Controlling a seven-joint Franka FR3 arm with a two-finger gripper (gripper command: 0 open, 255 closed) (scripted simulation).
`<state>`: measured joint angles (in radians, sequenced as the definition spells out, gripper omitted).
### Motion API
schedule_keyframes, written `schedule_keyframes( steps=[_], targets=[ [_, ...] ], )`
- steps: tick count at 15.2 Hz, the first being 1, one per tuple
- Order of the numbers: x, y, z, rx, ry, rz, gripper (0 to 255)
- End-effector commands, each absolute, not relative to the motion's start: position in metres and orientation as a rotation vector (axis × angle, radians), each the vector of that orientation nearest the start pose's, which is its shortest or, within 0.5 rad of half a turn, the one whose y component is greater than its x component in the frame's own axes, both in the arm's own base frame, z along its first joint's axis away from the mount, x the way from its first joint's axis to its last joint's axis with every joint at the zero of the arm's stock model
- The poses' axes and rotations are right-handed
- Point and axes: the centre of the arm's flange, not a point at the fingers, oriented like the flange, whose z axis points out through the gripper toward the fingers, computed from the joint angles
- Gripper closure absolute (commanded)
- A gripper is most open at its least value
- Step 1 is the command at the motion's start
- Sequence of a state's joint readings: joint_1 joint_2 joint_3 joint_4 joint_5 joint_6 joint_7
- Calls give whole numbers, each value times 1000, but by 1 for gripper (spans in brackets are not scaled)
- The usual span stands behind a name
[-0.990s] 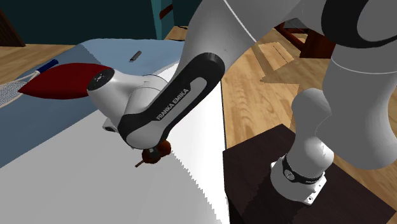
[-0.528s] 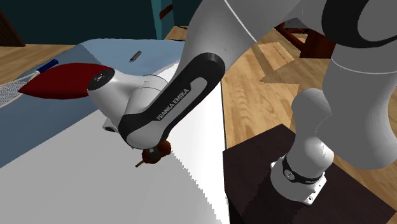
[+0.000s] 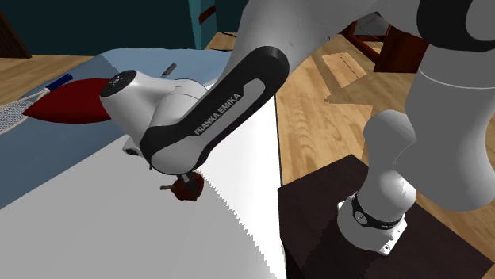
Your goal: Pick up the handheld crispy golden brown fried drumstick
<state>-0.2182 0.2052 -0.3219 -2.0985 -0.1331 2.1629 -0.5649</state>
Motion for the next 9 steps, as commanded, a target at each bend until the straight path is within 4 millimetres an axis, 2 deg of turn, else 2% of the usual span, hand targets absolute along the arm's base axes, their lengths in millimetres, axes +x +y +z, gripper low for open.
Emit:
schedule_keyframes(
  steps=[1,9],
  targets=[
    [477,-290,329,-3196,-174,325,255],
    [477,-290,367,-3196,-174,325,255]
  ],
)
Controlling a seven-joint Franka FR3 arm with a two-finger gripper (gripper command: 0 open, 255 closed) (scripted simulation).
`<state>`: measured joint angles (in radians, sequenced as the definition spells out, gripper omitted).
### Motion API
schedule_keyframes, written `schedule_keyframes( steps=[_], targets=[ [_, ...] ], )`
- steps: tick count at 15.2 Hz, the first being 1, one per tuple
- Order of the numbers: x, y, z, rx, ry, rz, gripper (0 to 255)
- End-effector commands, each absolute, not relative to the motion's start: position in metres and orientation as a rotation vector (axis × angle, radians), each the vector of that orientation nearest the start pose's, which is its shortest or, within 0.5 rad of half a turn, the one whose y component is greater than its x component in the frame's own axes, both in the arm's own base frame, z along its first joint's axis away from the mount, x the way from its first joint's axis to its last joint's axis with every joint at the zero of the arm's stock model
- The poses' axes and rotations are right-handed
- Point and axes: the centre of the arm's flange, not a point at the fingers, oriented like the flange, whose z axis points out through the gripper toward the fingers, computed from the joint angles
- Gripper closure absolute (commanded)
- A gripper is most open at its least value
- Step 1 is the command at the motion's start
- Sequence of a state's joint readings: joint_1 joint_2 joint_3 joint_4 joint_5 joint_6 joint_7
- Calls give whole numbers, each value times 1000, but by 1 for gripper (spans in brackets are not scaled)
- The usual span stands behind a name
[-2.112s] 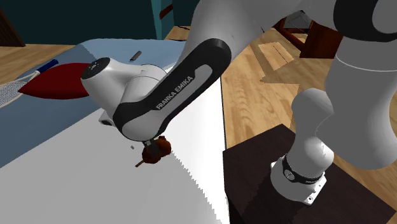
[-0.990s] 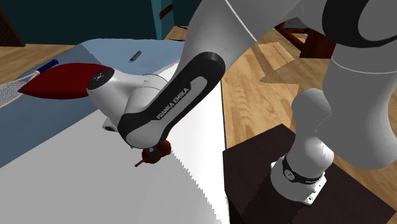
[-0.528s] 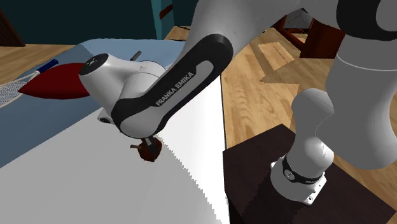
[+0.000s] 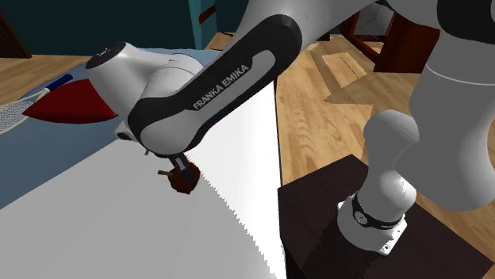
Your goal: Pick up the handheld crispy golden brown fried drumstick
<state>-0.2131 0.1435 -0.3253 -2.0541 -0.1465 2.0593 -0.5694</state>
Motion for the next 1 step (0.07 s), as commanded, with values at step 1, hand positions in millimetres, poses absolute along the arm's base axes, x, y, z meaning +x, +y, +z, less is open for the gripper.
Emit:
schedule_keyframes(
  steps=[1],
  targets=[
    [477,-290,367,-3196,-174,325,255]
  ],
)
